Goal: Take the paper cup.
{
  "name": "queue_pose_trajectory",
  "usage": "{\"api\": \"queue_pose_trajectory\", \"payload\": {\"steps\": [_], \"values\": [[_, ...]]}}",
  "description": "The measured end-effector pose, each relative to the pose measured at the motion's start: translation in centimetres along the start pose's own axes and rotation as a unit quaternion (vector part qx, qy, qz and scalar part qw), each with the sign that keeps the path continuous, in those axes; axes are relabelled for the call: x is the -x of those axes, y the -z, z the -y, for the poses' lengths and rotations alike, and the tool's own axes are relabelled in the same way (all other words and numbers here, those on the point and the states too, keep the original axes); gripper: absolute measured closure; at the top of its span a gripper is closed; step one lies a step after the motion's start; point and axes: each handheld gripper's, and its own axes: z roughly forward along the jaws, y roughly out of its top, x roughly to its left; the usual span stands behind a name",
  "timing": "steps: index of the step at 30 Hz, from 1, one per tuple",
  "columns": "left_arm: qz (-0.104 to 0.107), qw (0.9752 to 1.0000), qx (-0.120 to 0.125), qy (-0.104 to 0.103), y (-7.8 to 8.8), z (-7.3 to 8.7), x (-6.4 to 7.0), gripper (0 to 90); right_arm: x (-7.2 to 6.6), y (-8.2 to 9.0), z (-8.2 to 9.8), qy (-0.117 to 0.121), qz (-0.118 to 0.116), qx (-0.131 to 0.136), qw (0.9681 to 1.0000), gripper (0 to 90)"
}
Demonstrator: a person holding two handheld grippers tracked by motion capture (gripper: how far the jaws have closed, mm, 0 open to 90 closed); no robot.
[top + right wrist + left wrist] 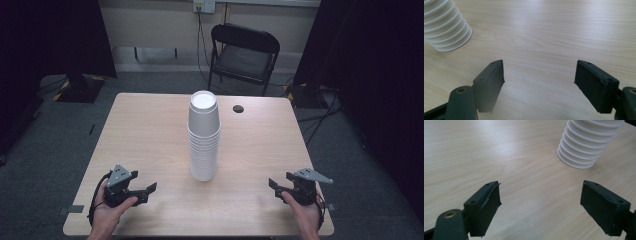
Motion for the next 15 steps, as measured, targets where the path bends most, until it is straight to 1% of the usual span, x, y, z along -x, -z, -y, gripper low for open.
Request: {"api": "queue_pose_trajectory", "payload": {"steps": [1,2,4,5,7,8,9,10,11,13,15], "values": [[0.005,1.0000,0.002,-0.005,0.10,-0.10,-0.01,16.1,0.21,-0.03,0.08,-0.005,-0.003,-0.005,1.0000,23.2],[0.005,1.0000,0.002,-0.005,0.10,-0.10,-0.01,16.5,0.21,-0.03,0.08,-0.005,-0.003,-0.005,1.0000,23.2],[0.007,0.9999,0.012,-0.001,0.17,-0.19,0.06,17.1,0.35,-0.14,0.16,-0.006,-0.006,-0.007,0.9999,23.0],[0.004,0.9998,0.016,-0.005,0.20,-0.25,0.12,17.1,0.38,-0.30,0.24,-0.006,-0.007,-0.009,0.9999,22.8],[0.002,0.9998,0.018,-0.003,0.13,-0.28,0.18,17.1,0.35,-0.36,0.25,-0.006,-0.007,-0.010,0.9999,22.7],[-0.002,0.9999,0.017,-0.002,0.11,-0.32,0.20,17.3,0.32,-0.52,0.26,-0.004,-0.012,-0.012,0.9999,22.3],[0.003,0.9999,0.013,0.004,0.13,-0.40,0.15,20.1,0.23,-0.70,0.22,-0.005,-0.015,-0.013,0.9998,22.1],[0.003,0.9999,0.013,0.004,0.13,-0.40,0.15,21.1,0.23,-0.70,0.22,-0.005,-0.015,-0.013,0.9998,22.1],[0.008,0.9999,0.011,0.008,0.13,-0.47,0.12,21.1,0.19,-0.78,0.18,-0.002,-0.016,-0.014,0.9998,22.1],[0.011,0.9999,0.012,0.004,0.17,-0.62,0.18,21.9,0.02,-0.92,0.19,0.003,-0.017,-0.015,0.9997,21.9],[0.017,0.9997,0.016,-0.002,0.19,-0.71,0.45,22.5,-0.09,-0.98,0.24,0.004,-0.023,-0.019,0.9995,21.8]]}}
